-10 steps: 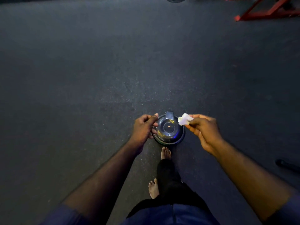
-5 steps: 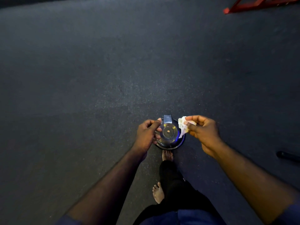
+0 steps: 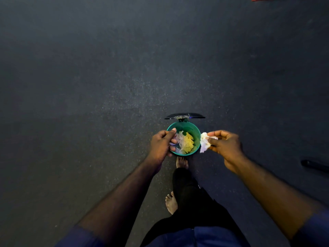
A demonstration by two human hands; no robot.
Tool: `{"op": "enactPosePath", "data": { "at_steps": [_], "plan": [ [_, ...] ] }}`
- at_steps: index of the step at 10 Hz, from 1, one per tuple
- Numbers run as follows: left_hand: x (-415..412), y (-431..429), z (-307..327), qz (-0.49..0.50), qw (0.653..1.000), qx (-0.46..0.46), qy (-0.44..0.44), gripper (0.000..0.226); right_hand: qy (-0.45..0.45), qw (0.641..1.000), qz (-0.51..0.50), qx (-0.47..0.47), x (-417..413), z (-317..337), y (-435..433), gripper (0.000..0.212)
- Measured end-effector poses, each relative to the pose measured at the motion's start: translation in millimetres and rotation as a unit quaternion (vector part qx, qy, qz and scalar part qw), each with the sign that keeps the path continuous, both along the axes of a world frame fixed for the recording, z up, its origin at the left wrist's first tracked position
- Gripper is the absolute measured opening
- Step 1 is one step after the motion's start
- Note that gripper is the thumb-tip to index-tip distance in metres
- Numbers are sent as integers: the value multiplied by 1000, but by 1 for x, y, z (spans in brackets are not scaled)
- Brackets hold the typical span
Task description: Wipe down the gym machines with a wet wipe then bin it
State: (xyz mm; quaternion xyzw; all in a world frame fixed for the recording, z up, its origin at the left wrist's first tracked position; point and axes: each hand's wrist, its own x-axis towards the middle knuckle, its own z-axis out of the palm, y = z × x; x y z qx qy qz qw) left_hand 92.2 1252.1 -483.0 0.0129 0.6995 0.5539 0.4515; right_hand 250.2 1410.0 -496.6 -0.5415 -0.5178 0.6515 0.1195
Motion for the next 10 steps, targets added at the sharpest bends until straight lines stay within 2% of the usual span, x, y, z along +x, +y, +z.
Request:
{"op": "enactPosePath", "data": {
  "at_steps": [1,3,4,7,10],
  "plan": [
    [-3,2,-15,7,1000,-15,-10,31,-27,999,-5,-18,-2,-22,3,17],
    [-12,10,-67,25,997,-64,-30,25,-130,991,7,-16,-28,-113,21,22],
    [-19,13,-103,43,994,-85,-49,24,-158,987,23,-7,-44,-204,28,30],
    [-47,16,-153,66,990,-99,-76,27,-217,976,24,16,-109,-295,40,10],
    [-66,7,-148,92,989,-83,-82,29,-207,977,50,5,-132,-239,22,22]
  ]
}}
